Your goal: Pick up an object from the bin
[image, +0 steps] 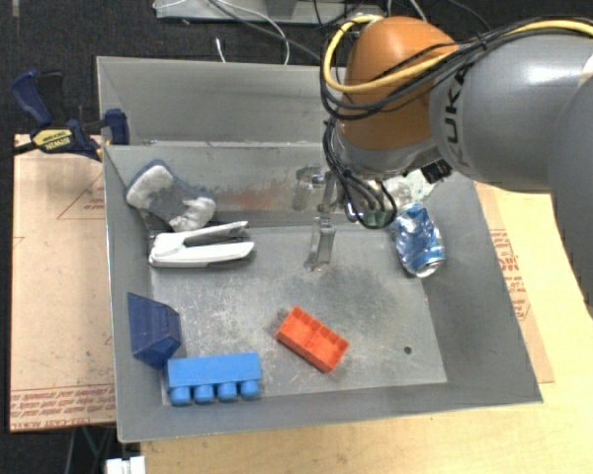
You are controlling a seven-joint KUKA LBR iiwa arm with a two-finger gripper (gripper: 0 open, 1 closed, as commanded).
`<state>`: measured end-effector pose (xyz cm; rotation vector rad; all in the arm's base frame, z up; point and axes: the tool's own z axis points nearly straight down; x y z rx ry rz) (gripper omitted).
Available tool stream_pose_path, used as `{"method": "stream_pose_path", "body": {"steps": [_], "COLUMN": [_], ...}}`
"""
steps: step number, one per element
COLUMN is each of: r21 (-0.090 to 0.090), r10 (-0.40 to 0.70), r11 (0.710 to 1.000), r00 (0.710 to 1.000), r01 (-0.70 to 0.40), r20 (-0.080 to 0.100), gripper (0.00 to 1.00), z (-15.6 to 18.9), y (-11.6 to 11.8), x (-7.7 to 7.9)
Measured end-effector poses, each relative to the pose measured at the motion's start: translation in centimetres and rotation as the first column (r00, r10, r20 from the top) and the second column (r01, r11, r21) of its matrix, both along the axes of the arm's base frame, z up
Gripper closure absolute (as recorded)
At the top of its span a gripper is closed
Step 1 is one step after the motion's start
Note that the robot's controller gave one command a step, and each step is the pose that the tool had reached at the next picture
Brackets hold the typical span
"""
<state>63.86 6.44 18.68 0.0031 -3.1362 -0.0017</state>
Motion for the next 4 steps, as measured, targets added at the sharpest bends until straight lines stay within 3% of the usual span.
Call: {"method": "stream_pose_path", "body": {"steps": [1,2,3,4], "r21": [0.0,0.002,0.003,0.002], "r10": [-0.002,-0.22,-0.08,0.064], "r11": [1.0,0.975,0.997,0.998], "r00": [1.0,0.975,0.997,0.998], "r01": [0.002,0.22,0.08,-0.064], "r20": [0.008,0.007,0.018,0.006], "gripper": [0.0,0.0,0.0,0.0], "z": [0.4,-10.5,-6.6,-8.7], "y": [0.0,-5.2,-7.3,-7.3], "x": [0.2,-4.5,-8.3,-15.3]}}
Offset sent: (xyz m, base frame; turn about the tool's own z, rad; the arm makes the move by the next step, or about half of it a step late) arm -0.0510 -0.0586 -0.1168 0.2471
